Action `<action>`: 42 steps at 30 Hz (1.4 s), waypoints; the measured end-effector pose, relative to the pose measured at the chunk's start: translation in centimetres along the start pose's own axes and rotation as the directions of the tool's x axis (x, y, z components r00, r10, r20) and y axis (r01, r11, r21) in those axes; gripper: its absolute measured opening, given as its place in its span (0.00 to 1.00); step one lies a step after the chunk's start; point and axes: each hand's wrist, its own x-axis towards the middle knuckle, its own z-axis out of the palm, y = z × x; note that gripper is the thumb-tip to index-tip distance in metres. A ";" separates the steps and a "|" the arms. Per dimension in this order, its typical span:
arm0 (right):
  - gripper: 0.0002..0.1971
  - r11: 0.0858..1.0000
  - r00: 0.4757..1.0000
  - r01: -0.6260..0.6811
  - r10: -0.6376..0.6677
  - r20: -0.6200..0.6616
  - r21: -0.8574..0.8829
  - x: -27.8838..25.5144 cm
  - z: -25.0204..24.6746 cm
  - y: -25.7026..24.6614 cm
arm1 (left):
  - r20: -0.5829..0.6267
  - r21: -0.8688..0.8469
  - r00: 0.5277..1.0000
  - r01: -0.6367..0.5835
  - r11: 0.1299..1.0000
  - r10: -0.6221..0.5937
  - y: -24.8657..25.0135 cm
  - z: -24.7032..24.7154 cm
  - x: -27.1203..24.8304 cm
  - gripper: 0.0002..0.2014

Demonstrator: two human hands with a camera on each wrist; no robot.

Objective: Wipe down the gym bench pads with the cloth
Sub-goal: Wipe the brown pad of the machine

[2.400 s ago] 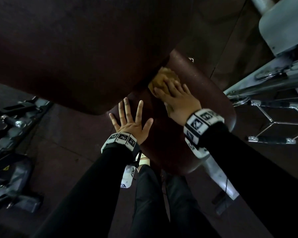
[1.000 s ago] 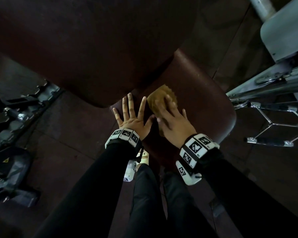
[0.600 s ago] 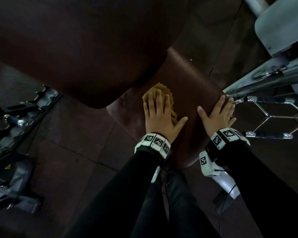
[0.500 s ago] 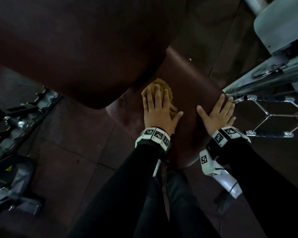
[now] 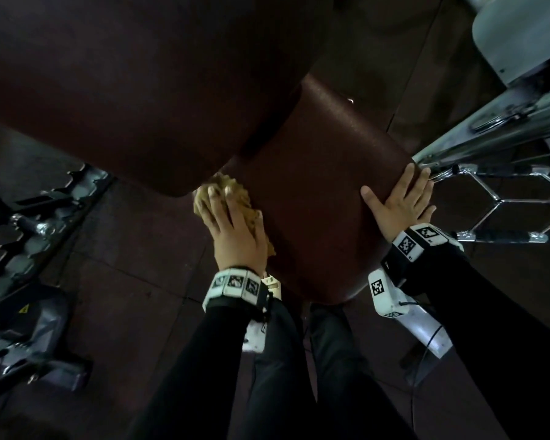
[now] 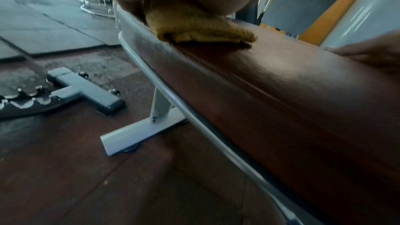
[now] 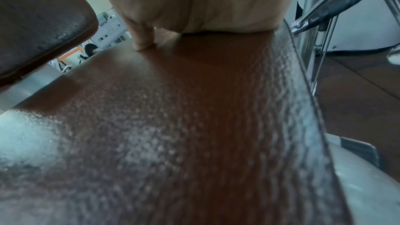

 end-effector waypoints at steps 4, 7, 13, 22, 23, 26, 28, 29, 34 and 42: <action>0.50 1.000 1.000 -0.005 0.005 -0.002 -0.005 -0.2 -0.1 -0.3 | 0.064 -0.047 0.998 -0.015 0.999 0.018 1.8 1.7 -4.4 0.34; 0.50 1.000 1.000 -0.004 0.004 0.002 -0.008 -0.2 -0.2 -0.3 | 0.116 0.008 0.983 -0.145 0.989 0.143 3.9 2.7 -4.8 0.33; 0.50 1.000 1.000 0.009 -0.009 -0.002 0.007 -0.2 -0.2 -0.2 | 0.134 0.129 0.969 -0.224 0.966 0.207 5.6 1.6 2.2 0.32; 0.50 1.000 1.000 0.001 -0.001 0.015 -0.006 -0.5 -0.5 -0.4 | 0.057 0.045 0.995 0.082 0.996 -0.085 1.2 -1.2 3.2 0.30; 0.50 1.000 1.000 0.000 0.000 0.023 -0.004 -0.5 -0.5 -0.4 | 0.044 0.017 0.994 0.098 0.995 -0.099 1.1 -1.1 2.1 0.31; 0.50 1.000 0.999 -0.002 0.001 0.033 0.004 -0.5 -0.6 -0.5 | 0.028 -0.031 0.988 0.151 0.988 -0.151 1.4 -0.2 -1.0 0.31; 0.49 1.000 0.999 -0.004 0.003 0.043 0.010 -0.5 -0.6 -0.5 | 0.059 -0.057 0.983 0.176 0.983 -0.173 2.3 0.5 -2.5 0.31; 0.49 1.000 0.999 -0.006 0.005 0.046 0.010 -0.5 -0.6 -0.5 | 0.073 -0.066 0.987 0.147 0.987 -0.142 2.8 0.8 -3.0 0.31; 0.50 1.000 0.999 -0.005 0.003 0.048 0.027 -0.5 -0.6 -0.5 | 0.129 0.020 0.982 -0.144 0.989 0.141 4.3 1.2 -1.3 0.31; 0.50 1.000 1.000 0.001 -0.002 0.028 0.018 -0.2 -0.3 -0.3 | 0.076 0.089 0.997 0.008 0.996 -0.014 0.8 -1.7 5.3 0.30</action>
